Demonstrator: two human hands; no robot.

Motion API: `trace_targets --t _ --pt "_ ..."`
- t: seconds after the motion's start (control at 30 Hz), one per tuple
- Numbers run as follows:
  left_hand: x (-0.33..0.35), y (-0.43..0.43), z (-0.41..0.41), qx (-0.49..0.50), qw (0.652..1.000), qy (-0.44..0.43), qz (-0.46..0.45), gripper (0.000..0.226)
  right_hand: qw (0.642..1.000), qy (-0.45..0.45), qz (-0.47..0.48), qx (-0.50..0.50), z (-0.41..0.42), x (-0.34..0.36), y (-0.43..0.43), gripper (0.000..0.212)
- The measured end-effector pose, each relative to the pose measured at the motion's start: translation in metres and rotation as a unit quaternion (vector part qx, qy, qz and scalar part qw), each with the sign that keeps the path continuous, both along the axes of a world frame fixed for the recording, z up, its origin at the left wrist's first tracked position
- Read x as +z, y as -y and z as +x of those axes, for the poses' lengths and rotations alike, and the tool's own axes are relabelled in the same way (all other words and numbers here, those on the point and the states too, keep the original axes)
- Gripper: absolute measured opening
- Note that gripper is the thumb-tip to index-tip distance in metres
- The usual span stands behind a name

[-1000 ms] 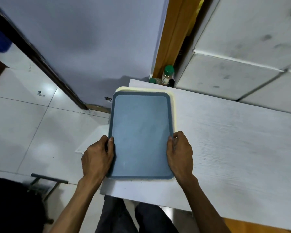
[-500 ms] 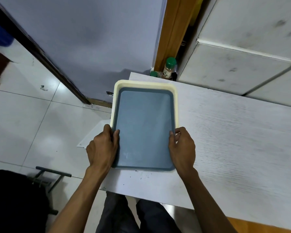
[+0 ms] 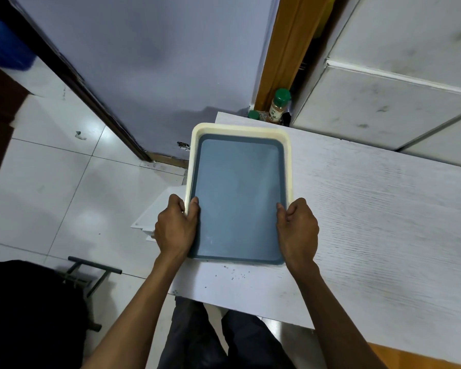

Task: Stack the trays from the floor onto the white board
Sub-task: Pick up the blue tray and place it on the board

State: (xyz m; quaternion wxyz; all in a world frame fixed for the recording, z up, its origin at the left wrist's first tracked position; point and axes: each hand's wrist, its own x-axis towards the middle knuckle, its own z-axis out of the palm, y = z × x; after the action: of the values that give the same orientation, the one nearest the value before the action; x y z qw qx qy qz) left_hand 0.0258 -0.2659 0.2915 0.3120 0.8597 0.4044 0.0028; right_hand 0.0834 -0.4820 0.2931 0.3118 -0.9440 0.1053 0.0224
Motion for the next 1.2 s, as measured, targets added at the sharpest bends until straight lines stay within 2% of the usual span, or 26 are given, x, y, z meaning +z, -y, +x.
trace_targets --t 0.23,0.63,0.8,0.97,1.2 --pt "-0.003 -0.01 0.014 -0.053 0.999 -0.006 -0.01 0.042 1.0 -0.009 0.015 -0.008 -0.005 0.002 0.004 0.034" --pt "-0.002 -0.01 0.014 -0.079 0.996 0.006 -0.036 0.043 0.999 -0.037 0.02 -0.026 -0.01 0.007 0.007 0.034" --pt "0.0 -0.015 0.011 -0.079 0.994 0.029 -0.068 0.048 0.999 -0.018 0.024 -0.036 -0.011 0.014 0.004 0.034" --pt "0.002 -0.04 0.004 -0.011 0.986 0.084 -0.143 0.05 0.999 0.012 0.036 -0.016 -0.004 0.033 -0.033 0.033" --pt "0.003 -0.11 -0.01 0.024 0.983 0.108 -0.147 0.05 0.995 0.047 0.055 0.062 0.003 0.05 -0.129 0.033"
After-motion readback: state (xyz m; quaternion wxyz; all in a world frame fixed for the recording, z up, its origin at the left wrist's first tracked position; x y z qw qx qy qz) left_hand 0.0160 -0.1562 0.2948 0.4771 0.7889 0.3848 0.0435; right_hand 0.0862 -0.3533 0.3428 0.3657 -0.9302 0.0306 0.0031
